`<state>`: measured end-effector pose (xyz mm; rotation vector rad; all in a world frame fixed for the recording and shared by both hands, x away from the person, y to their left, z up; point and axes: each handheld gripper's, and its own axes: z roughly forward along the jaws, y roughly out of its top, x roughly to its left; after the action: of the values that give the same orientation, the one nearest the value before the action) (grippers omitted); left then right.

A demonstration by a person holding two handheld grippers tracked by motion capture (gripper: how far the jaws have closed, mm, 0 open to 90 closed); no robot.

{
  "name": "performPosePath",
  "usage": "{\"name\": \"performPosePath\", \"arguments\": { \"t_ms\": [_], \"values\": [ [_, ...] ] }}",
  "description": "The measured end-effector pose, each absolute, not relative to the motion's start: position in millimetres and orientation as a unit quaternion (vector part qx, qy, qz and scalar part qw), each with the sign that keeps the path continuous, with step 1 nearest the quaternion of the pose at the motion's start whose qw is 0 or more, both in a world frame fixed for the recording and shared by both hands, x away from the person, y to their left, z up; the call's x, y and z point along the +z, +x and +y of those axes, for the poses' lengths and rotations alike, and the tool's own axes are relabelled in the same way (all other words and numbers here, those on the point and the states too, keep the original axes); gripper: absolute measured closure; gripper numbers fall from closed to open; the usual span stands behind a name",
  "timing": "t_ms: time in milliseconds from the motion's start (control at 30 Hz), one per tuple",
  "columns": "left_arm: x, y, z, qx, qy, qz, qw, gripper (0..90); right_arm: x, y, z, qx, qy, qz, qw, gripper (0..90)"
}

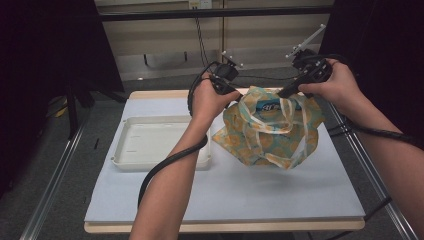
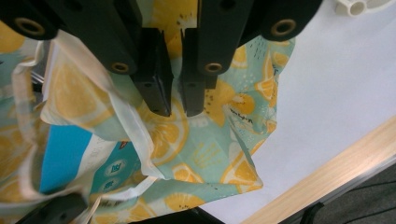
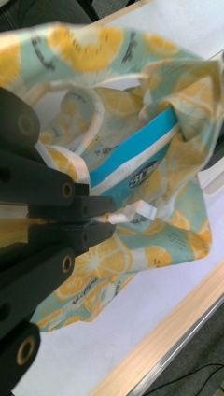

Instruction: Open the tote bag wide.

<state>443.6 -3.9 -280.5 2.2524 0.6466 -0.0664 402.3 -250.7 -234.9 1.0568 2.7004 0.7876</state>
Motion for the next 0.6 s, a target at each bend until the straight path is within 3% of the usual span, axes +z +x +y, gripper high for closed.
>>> {"name": "performPosePath", "arguments": {
  "t_ms": [300,600],
  "values": [
    [-264.1,435.9,11.5,-0.014,0.886,0.254,0.387,59.9,-245.4,399.9,-248.1,0.249,0.35,0.901,0.062,87.8],
    [-252.9,427.1,25.6,-0.01,0.89,0.247,0.384,51.7,-247.7,397.4,-247.8,0.247,0.35,0.901,0.062,87.9]
  ]
}}
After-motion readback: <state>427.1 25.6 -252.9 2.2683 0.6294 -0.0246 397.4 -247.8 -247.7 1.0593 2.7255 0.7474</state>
